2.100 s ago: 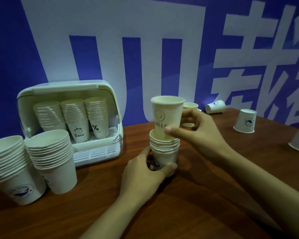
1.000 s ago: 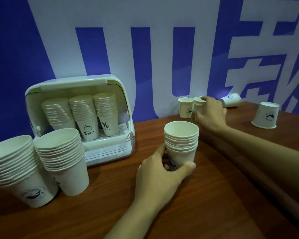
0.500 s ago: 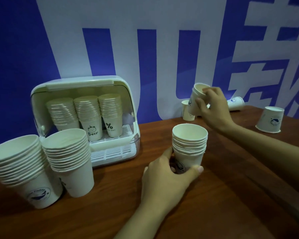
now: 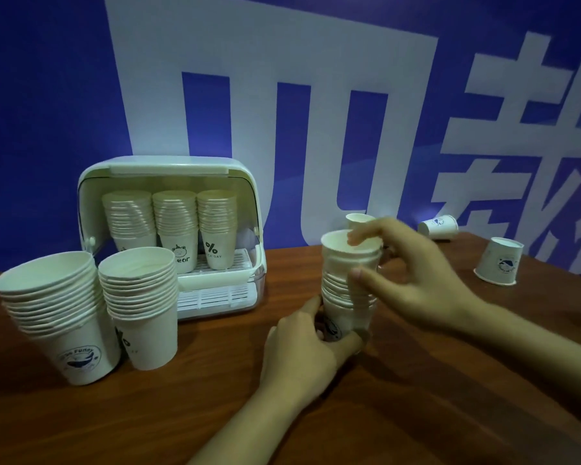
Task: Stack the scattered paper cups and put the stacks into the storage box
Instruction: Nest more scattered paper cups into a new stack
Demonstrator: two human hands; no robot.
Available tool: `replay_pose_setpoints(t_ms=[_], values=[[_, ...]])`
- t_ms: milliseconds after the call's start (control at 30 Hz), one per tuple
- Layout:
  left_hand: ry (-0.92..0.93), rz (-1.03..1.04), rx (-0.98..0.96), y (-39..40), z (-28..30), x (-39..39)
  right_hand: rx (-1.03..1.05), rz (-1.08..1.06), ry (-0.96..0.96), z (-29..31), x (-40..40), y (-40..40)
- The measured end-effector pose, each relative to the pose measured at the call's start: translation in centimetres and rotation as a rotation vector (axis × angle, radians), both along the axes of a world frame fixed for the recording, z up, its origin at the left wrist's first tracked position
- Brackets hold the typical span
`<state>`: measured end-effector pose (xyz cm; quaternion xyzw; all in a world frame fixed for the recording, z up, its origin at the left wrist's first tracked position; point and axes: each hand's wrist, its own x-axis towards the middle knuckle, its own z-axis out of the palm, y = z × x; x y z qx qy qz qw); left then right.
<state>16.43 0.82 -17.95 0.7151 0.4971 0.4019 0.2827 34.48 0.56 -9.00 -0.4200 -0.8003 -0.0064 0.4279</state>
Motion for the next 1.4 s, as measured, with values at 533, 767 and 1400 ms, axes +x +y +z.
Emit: replay_pose_setpoints(t_ms=[533, 767, 1400], values=[[-0.004, 0.030, -0.014, 0.3, -0.1, 0.0, -0.275, -0.047, 0.386, -5.4, -1.5, 0.6], [0.070, 0.027, -0.016, -0.1, 0.2, 0.2, -0.347, -0.003, 0.825, -3.7, 0.7, 6.2], [0.053, 0.018, -0.006, 1.0, -0.8, -0.2, 0.007, -0.510, 0.326, -5.3, 5.2, 17.3]])
